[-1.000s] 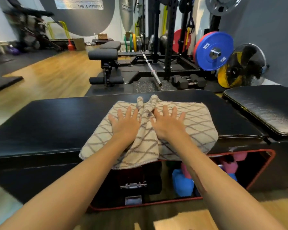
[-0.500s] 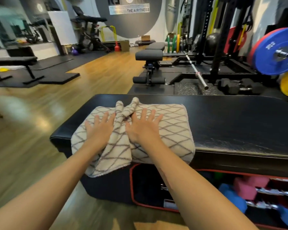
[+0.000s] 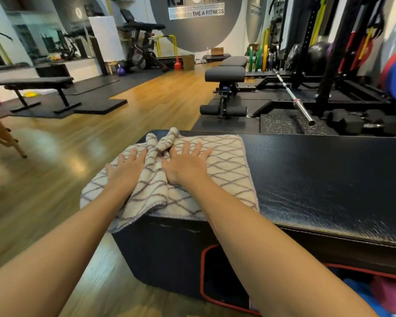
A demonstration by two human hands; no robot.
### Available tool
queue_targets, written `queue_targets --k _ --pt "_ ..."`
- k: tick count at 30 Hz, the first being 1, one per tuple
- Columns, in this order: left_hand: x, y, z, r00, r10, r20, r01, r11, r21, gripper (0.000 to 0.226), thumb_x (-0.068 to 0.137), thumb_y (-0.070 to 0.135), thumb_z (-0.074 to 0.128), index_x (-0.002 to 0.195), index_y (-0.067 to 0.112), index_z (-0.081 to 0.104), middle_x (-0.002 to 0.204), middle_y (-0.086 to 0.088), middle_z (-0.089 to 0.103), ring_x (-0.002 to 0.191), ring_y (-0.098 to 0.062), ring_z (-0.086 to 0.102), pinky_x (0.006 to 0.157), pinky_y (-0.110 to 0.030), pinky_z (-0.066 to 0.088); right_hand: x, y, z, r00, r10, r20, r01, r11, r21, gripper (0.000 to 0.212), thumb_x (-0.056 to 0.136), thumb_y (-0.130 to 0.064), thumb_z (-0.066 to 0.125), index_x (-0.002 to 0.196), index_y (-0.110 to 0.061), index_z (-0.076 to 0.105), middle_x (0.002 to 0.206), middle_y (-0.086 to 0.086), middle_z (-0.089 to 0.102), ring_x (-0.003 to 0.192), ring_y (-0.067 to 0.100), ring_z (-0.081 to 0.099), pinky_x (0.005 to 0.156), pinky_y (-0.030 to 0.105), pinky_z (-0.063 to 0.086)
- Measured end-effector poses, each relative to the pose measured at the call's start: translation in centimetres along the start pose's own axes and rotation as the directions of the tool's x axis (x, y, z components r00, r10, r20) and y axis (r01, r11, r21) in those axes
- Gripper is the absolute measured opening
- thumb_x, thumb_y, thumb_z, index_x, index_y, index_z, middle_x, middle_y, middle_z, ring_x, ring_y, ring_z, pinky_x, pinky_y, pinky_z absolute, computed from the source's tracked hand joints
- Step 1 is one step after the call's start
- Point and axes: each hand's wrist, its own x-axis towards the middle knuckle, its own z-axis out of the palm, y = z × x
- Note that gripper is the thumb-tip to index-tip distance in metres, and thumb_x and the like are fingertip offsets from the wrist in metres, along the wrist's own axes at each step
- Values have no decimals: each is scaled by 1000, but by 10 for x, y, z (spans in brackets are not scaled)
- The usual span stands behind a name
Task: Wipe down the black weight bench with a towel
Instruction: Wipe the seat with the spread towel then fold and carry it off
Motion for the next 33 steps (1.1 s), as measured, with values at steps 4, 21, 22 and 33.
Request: queue_targets --k 4,21,22,33 --pt "23 -2 -3 1000 -21 4 21 1000 -3 56 105 43 23 155 32 -1 163 3 -5 149 -31 2 113 -61 14 29 -3 -1 1000 -4 13 4 1000 -13 67 100 -60 7 159 -28 2 166 12 -10 147 48 -15 111 71 -11" --pt "66 111 -5 1000 2 14 -2 1000 15 64 100 54 19 155 28 -3 163 0 -7 147 -41 -6 113 -65 0 57 93 -16 1000 3 -24 -3 1000 8 59 105 -47 14 159 -27 -1 167 -2 -8 152 29 -10 118 59 -9" --pt "64 125 -5 1000 15 15 -15 1000 5 66 100 56 18 155 28 -2 163 0 -7 147 -41 -6 114 -64 0 55 106 -17 999 20 -28 -20 1000 11 59 105 -48 13 159 -27 -1 167 -3 -8 152 29 -10 118 58 -9" --pt "29 258 1 980 199 17 -199 979 39 56 104 41 15 155 26 -4 163 -3 -5 146 -44 -5 113 -65 1 0 236 -31 981 171 -88 -171 985 7 62 104 -52 15 159 -28 -1 167 -3 -6 153 28 -9 119 58 -10"
